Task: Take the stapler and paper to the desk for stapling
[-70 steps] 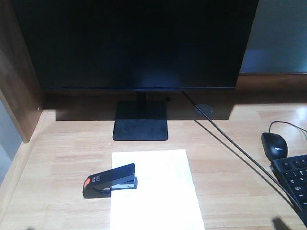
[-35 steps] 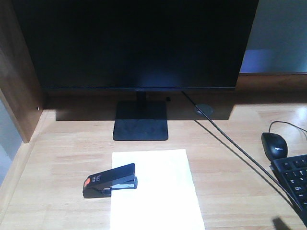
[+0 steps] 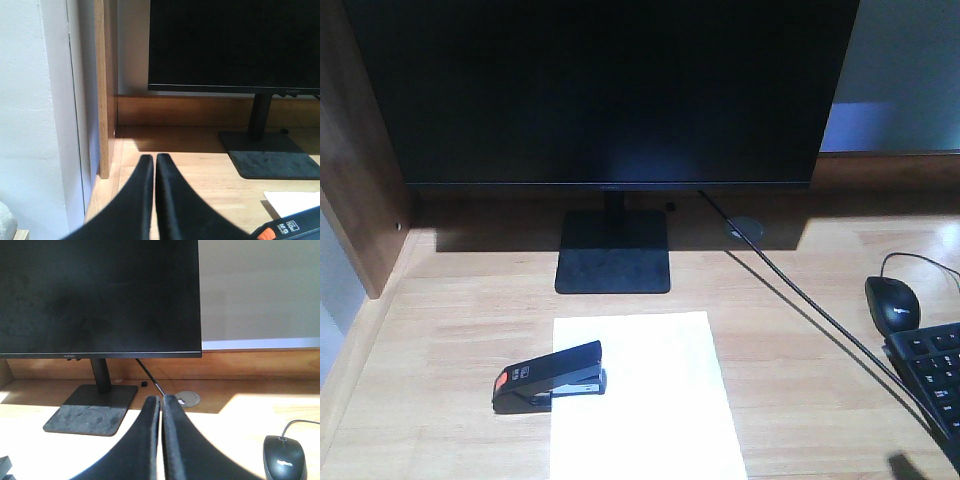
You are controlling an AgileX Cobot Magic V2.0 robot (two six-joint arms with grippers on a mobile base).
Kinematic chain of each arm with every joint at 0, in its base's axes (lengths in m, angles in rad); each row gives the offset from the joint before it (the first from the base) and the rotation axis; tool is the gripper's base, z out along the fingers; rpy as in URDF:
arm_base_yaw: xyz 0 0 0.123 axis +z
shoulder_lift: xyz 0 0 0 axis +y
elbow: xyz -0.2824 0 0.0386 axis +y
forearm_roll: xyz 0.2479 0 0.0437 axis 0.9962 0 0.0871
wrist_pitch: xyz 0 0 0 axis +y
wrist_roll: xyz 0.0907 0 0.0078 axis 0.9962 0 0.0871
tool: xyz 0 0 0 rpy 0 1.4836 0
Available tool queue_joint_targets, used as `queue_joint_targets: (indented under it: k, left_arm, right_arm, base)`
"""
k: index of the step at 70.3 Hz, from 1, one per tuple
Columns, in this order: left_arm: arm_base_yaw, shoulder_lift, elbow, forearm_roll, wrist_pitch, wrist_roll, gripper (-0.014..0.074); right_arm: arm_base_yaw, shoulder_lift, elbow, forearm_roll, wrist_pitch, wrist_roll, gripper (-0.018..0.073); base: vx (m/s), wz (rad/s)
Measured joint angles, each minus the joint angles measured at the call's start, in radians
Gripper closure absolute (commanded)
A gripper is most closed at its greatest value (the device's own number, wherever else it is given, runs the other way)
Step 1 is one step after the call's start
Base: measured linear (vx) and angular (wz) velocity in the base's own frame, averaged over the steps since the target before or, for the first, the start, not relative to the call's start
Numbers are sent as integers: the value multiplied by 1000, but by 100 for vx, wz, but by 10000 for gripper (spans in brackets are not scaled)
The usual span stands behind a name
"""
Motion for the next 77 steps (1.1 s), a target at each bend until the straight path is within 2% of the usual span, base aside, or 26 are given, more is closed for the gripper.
queue_joint_targets:
  k: [77]
  left_arm:
    - [0,0,0,0,0,0,603]
  right_arm:
    - [0,0,0,0,1,0,569]
  base:
    - [0,0]
